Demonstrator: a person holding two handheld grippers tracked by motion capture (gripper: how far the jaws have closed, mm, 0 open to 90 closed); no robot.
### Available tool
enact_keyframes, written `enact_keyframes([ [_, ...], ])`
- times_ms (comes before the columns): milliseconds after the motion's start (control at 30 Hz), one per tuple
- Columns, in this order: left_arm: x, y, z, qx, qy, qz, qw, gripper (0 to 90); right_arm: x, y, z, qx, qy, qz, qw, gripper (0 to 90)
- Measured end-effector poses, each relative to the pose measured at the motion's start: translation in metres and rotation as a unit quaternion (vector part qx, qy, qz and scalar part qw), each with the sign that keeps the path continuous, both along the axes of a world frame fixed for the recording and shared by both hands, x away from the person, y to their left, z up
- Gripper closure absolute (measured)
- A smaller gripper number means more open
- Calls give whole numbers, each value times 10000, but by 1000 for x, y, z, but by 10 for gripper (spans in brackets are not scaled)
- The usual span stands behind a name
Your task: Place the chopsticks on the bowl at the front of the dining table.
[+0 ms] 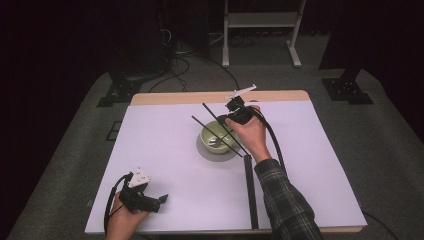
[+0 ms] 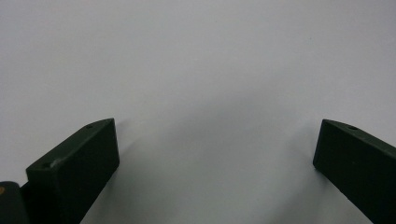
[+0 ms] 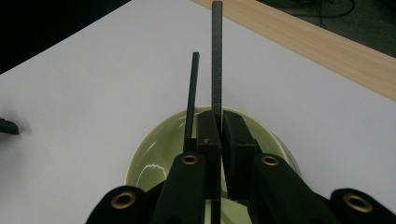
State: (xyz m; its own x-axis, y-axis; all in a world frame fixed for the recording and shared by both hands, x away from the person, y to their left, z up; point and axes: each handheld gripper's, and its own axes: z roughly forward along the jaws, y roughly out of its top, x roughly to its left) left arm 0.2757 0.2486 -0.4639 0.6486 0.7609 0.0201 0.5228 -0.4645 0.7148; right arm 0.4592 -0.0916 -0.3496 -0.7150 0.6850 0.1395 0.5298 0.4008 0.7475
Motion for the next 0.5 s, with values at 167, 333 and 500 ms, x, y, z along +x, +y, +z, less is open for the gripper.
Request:
enact_keyframes([
  [167, 0, 0, 0, 0, 0, 1, 10000, 0, 8, 5, -4, -14, 61, -59, 10000, 861],
  [333, 0, 0, 0, -8, -1, 5, 10000, 0, 15, 12, -7, -51, 111, -94, 9999, 861],
  [500, 0, 0, 0, -8, 0, 5, 10000, 0, 20, 18, -14, -106, 202, -129, 9997, 861],
])
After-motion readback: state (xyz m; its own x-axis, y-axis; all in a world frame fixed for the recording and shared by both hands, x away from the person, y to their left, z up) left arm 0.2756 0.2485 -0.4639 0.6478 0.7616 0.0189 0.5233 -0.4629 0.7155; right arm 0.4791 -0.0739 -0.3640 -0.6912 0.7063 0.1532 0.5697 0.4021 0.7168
